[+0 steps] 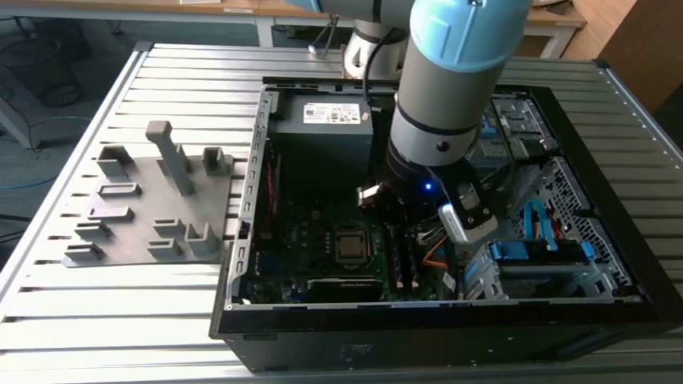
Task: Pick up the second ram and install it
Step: 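Press down the second ram until it locks into place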
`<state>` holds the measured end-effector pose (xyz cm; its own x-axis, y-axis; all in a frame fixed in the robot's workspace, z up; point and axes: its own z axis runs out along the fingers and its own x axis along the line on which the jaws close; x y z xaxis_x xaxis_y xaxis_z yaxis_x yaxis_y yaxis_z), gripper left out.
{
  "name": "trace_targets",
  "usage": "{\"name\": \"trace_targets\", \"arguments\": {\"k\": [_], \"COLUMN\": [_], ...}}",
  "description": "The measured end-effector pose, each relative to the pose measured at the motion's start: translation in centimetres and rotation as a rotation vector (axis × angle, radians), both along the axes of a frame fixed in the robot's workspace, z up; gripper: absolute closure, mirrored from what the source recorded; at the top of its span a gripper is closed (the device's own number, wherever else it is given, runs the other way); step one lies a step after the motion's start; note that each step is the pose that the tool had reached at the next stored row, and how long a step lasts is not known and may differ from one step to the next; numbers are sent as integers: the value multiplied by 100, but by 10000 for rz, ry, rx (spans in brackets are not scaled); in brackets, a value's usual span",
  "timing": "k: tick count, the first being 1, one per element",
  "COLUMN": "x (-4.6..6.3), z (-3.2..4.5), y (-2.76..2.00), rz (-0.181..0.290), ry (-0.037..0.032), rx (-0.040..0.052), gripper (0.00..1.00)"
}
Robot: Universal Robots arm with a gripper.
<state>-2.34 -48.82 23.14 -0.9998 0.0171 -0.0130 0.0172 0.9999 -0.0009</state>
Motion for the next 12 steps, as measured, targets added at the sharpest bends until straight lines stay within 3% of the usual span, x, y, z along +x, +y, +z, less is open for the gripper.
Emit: {"name": "trace_targets", "arguments": {"k": [1, 3, 7, 12], "x": [0, 0, 0, 0], "z": [1, 24, 146, 164], "y": [36, 64, 67, 68], "rz": [-1, -1, -1, -1], "ry": [0, 0, -7, -8], "rx": [0, 0, 0, 3], "gripper": [90, 90, 90, 90]}}
